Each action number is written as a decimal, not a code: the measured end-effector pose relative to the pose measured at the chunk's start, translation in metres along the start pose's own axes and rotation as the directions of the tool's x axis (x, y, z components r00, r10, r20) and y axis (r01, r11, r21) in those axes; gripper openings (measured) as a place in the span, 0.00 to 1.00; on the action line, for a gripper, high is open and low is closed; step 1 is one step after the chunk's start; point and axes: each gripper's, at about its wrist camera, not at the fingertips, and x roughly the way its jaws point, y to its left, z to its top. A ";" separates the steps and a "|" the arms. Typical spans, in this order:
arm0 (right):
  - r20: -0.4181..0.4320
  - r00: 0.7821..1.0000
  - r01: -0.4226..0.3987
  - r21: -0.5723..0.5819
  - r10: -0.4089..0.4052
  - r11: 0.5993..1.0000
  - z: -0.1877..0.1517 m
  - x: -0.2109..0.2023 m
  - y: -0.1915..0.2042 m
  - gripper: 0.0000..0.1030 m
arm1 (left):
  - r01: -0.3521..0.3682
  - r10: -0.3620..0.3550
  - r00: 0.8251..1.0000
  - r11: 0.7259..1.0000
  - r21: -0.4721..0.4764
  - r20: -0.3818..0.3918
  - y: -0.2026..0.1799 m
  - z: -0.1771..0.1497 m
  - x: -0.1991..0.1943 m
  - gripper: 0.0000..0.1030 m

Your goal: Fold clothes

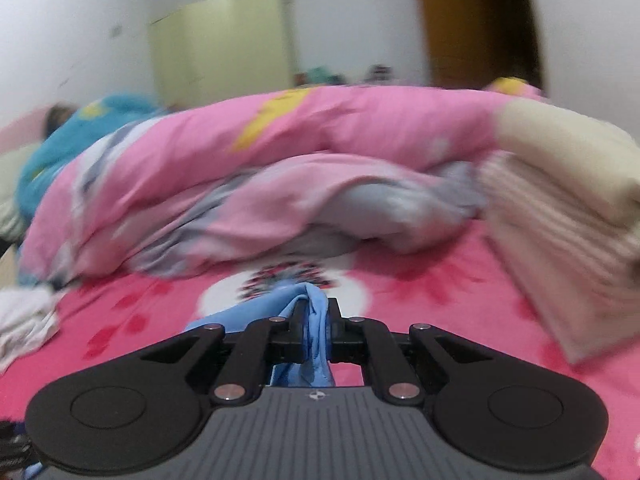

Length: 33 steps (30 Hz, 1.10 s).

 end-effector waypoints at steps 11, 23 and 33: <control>-0.079 0.964 0.265 0.247 -0.253 0.932 -0.046 0.021 -0.109 0.07 | -0.011 0.011 1.000 1.000 0.018 0.007 -0.002 -0.002 0.000 0.53; -0.190 0.956 0.258 0.172 -0.225 0.951 -0.062 -0.040 -0.120 0.65 | -0.014 0.014 1.000 1.000 0.024 0.010 -0.003 -0.002 0.000 0.53; -0.133 0.985 -0.141 -0.244 0.111 0.959 -0.039 -0.039 0.010 0.68 | -0.007 0.007 1.000 1.000 0.017 0.018 -0.001 -0.003 0.000 0.53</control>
